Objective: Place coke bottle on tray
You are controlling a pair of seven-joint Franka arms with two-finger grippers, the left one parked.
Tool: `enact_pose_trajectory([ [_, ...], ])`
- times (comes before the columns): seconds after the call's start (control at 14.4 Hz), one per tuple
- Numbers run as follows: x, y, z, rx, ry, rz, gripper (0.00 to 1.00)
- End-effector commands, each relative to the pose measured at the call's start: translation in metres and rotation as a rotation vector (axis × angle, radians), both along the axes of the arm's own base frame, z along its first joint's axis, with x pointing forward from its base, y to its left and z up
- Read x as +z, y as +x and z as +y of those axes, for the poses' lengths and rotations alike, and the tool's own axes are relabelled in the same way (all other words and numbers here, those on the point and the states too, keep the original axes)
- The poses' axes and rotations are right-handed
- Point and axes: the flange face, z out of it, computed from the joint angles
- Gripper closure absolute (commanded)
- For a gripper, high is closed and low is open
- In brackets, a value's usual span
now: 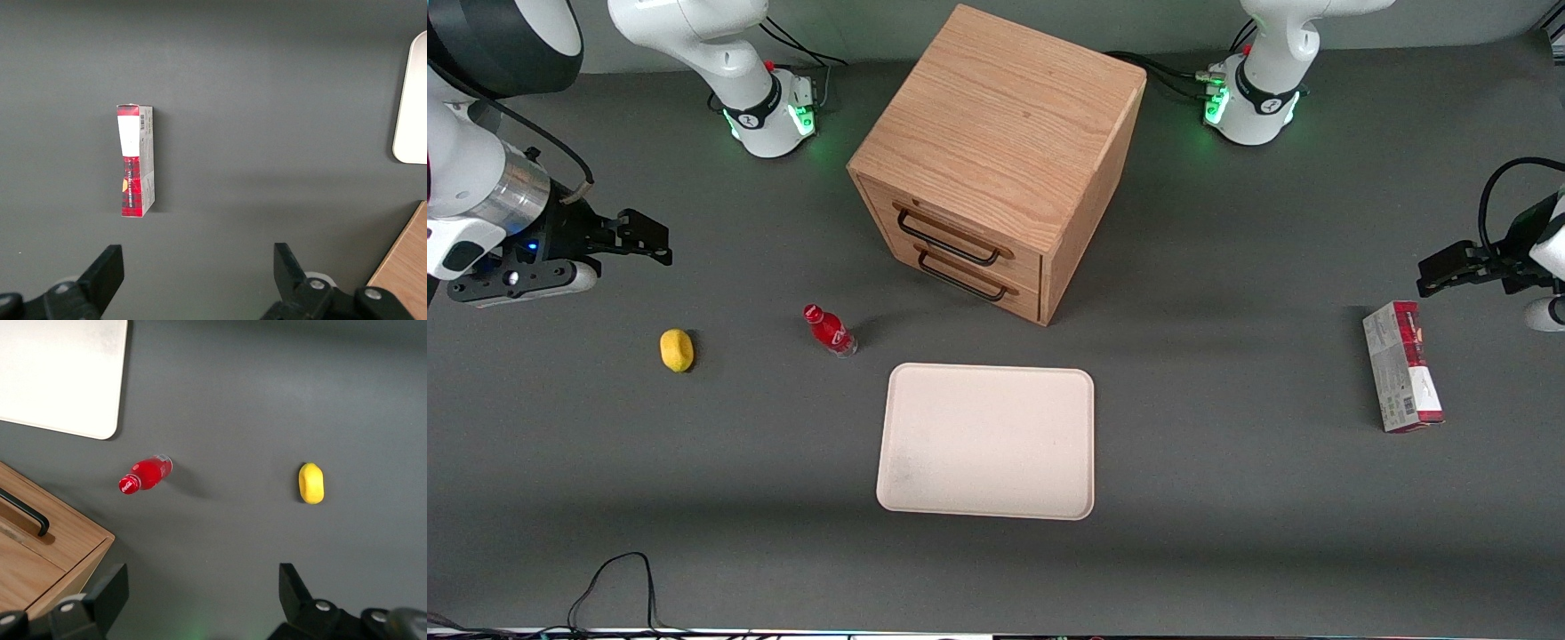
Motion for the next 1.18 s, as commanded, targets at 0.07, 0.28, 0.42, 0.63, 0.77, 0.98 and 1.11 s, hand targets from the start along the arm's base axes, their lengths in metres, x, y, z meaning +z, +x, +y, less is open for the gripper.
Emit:
enact_pose_trajectory([
  [0.07,0.006,0.007,-0.027,-0.049,0.008,0.045,0.0],
  [0.28,0.008,0.006,-0.025,-0.042,0.001,0.043,0.0],
  [0.42,0.01,0.004,-0.025,-0.047,0.006,0.043,0.0],
  [0.63,0.014,0.0,-0.027,-0.04,-0.001,0.06,0.0],
  [0.77,0.018,0.0,-0.03,-0.044,-0.001,0.058,0.0],
  [0.98,0.025,0.004,-0.031,-0.052,0.002,0.041,0.0],
  [1.11,0.022,0.01,-0.029,-0.061,-0.002,0.052,0.0],
])
